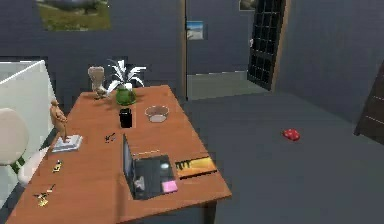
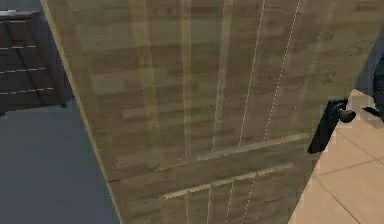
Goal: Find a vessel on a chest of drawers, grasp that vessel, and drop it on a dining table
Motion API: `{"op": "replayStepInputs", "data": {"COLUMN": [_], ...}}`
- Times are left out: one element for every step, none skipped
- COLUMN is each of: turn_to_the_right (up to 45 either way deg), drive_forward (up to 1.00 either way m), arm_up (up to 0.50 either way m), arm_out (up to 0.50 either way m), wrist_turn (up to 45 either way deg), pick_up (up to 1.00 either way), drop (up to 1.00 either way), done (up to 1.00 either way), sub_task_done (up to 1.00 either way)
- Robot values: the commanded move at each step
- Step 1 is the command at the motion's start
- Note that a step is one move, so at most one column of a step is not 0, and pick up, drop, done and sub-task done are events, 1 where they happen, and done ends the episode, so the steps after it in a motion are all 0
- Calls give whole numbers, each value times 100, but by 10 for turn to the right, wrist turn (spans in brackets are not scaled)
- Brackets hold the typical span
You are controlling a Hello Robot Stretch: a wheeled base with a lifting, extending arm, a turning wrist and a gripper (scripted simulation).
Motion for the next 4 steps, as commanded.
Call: {"op": "replayStepInputs", "data": {"turn_to_the_right": [390, 0, -150, 0], "drive_forward": [0, 35, 0, 50], "arm_up": [0, 0, 0, 0], "arm_out": [0, 0, 0, 0], "wrist_turn": [0, 0, 0, 0], "pick_up": [0, 0, 0, 0], "drop": [0, 0, 0, 0], "done": [0, 0, 0, 0], "sub_task_done": [0, 0, 0, 0]}}
